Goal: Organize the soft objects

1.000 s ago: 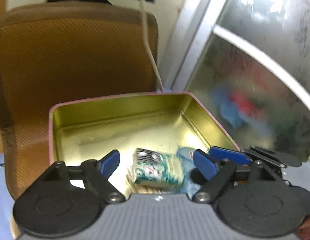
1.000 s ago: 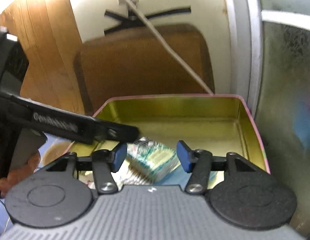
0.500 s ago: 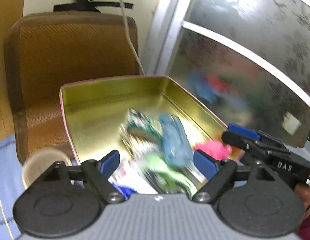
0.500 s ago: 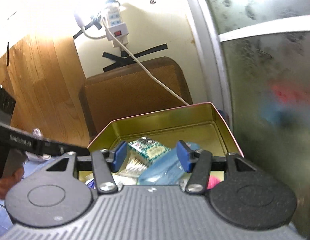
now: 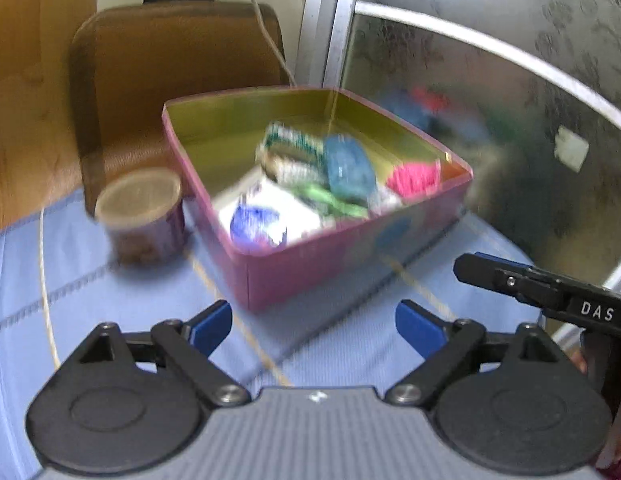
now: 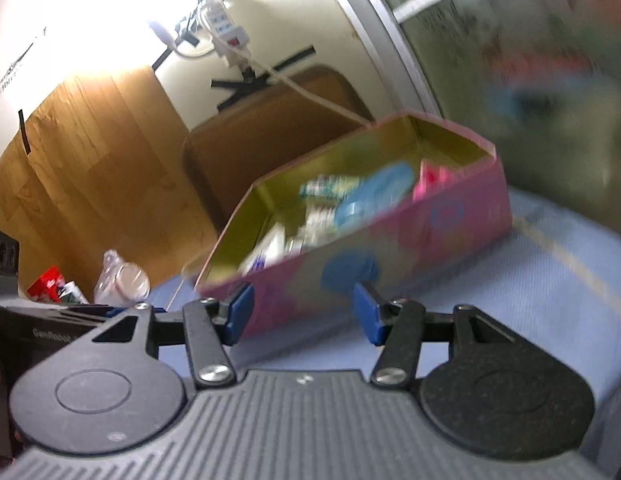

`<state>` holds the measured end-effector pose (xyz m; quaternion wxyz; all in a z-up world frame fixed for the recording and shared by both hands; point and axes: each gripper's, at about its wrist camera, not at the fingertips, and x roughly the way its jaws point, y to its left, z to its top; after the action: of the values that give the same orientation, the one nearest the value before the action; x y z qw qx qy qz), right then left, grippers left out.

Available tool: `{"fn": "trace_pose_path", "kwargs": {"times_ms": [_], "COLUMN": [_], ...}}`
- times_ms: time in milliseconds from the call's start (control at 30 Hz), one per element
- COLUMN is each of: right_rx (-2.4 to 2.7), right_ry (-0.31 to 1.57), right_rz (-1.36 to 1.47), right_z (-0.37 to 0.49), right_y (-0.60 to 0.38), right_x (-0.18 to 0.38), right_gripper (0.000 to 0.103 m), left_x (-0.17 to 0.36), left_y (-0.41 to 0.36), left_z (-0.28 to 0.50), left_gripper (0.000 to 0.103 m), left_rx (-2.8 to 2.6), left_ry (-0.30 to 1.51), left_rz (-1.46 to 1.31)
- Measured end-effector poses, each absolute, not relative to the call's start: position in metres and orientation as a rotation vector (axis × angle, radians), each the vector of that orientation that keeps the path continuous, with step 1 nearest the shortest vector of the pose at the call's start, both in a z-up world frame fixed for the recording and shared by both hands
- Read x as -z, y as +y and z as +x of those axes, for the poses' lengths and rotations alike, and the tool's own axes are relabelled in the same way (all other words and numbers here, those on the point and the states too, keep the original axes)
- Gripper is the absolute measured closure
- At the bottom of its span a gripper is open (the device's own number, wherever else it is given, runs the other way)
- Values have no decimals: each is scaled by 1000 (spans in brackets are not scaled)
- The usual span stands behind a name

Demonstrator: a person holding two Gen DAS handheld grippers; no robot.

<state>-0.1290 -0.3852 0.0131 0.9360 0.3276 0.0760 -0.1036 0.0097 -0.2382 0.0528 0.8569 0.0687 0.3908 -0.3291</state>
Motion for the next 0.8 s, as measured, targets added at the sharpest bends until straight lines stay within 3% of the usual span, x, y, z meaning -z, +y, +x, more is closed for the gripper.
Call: {"fn": "trace_pose_path", "kwargs": {"times_ms": [267,633,700,800], "right_rx": [154,158,178,224], "right_ry": [240,189,159,111], "right_rz": [819,704,659,567], "right_z": [-139,-144,-146,-149], "right_y": [-352,-315,-307,-291], "right_x": [9,-18,-25,-34], "right_gripper": [45,45,43,32], "left_x": [-27,-27,-31,-38], "left_y": [-207,-174,-169,-165], "left_z": [-31,-47,-49,-55], "left_gripper": [0,0,0,0], "left_rx": [630,544,533,498], "left_ry": [846,821,799,721], "left_rz": [203,165,144,153]}}
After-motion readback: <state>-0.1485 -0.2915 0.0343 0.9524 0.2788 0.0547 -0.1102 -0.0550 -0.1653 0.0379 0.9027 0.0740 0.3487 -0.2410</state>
